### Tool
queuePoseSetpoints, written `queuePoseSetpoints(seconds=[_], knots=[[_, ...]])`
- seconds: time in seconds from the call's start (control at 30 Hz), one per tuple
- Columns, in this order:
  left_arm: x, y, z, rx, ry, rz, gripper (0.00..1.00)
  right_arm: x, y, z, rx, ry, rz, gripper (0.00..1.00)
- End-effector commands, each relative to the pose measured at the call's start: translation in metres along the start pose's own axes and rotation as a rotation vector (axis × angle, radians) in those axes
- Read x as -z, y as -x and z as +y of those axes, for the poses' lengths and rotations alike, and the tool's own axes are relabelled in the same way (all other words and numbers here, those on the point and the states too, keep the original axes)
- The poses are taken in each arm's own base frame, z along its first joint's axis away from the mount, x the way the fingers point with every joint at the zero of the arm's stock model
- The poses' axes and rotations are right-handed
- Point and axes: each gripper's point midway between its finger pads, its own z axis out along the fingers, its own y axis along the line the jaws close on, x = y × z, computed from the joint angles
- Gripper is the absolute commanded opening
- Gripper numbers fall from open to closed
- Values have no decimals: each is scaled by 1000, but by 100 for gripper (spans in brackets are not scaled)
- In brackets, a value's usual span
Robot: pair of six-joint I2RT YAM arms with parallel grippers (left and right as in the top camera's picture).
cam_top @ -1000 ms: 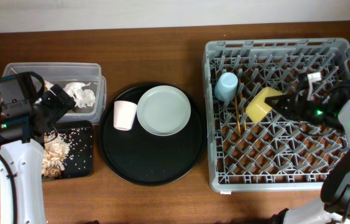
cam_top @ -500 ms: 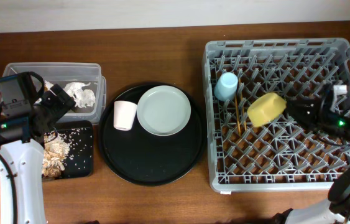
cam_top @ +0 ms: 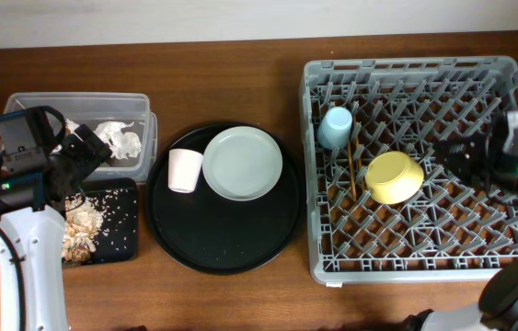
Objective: Sort waste into correct bins and load items into the dishwasher rack
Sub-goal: 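Move the right gripper back and grasp the white cup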
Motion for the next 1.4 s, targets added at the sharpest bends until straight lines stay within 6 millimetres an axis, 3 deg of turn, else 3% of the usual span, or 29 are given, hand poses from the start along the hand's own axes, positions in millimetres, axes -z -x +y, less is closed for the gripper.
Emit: queuePoseSetpoints(seconds=[0.0,0.1,0.23,0.27,0.3,0.43,0.57,0.73,0.9,1.03,1.17,1.37], knots=[[6,4,-1,-2,-10,-17,99,-17,-4,50,223,-161,100,59],[6,4,-1,-2,-10,-16,99,-48,-16,80,363,-258,184,59],[6,4,-1,-2,-10,-16,99,-119,-46,132,659,-269,290,54],[6,4,-1,-2,-10,-17,99,-142,-57,146,755,-253,311,59],[6,4,-1,-2,-10,-16,99,-164,-68,158,846,-243,319,72],[6,4,-1,-2,-10,-17,99,-242,-108,186,1217,-197,353,100],[6,4,-1,-2,-10,-16,99,-305,-137,188,1339,-99,380,98],[6,4,-1,-2,-10,-17,99,-376,-147,144,1324,-34,414,98],[6,4,-1,-2,-10,-16,99,-420,-155,129,1326,114,383,98],[6,4,-1,-2,-10,-16,99,-441,-159,115,1334,158,364,98],[6,4,-1,-2,-10,-16,99,-444,-165,105,1318,164,392,98],[6,4,-1,-2,-10,-16,99,-434,-187,109,1261,266,477,98]])
